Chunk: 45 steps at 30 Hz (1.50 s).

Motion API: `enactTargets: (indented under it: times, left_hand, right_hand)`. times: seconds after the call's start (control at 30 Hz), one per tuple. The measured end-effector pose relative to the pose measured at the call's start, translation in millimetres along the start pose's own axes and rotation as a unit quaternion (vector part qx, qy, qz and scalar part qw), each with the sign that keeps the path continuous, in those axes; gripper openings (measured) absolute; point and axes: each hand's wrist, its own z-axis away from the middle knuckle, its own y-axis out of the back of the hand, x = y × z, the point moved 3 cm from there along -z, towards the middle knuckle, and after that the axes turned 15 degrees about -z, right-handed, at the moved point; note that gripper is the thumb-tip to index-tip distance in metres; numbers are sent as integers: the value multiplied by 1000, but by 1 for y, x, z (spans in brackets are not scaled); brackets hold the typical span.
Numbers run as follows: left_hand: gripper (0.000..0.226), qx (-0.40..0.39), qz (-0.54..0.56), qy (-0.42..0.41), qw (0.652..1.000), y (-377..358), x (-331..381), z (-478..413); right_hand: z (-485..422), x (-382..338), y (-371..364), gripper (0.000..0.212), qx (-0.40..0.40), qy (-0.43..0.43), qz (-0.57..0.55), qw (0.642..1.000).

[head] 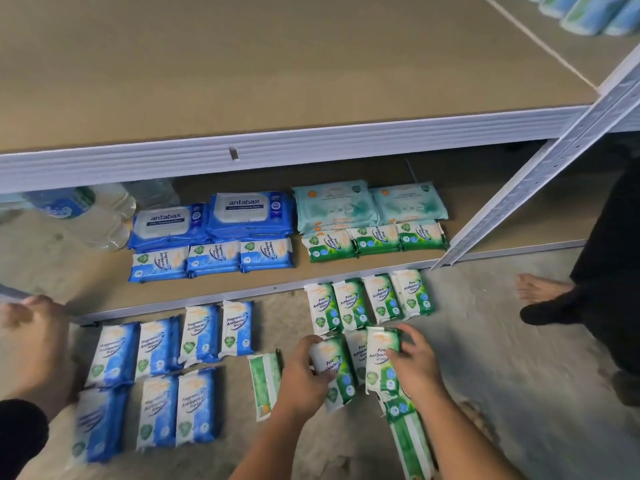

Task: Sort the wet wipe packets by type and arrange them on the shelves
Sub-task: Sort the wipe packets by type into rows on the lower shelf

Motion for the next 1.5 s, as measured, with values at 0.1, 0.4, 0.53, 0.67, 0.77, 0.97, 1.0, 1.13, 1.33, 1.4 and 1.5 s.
enactTargets:
  times: [0.1, 0.4, 0.53, 0.67, 0.77, 0.97, 1.0, 1.13, 1.33, 1.4, 1.5]
  left_hand:
    - [53, 9, 10, 14, 1000, -12, -6, -18]
    - [66, 41, -19, 33, 998, -35, -31, -52]
    - [63, 66, -48, 17, 996, -39, -34, -59]
    - [65, 76, -52, 24, 995, -41, -37, -61]
    - [65, 73, -50, 27, 996, -43, -37, -64]
    - [65, 75, -66, 17, 995, -42, -37, -63]
    - [66, 77, -69, 16, 995, -40, -37, -61]
    - [58, 82, -85, 29, 993, -26, -40, -44]
    - [45, 103, -138, 59, 983, 5, -60, -8]
    - [36, 114, -138, 82, 981, 12, -68, -1]
    - [34, 117, -142, 104, 978, 21, -74, 9]
  right_hand:
    - [-17, 10, -6, 50, -25, -6, 38, 999]
    - [-43, 30, -30, 56, -20, -1, 100, 995]
    - [-43, 32, -39, 51, 23, 11, 110, 994]
    - [-39, 35, -42, 42, 49, 31, 152, 987]
    - [-40, 36, -43, 40, 58, 53, 198, 977]
    - [-40, 38, -44, 31, 54, 43, 205, 976]
    - [-39, 38, -44, 30, 56, 42, 203, 977]
    - [-30, 37, -36, 18, 84, 41, 186, 978]
    - [6, 31, -33, 16, 106, 42, 163, 980]
    - [18, 32, -31, 20, 110, 25, 159, 981]
    - [36, 33, -28, 21, 113, -9, 129, 985]
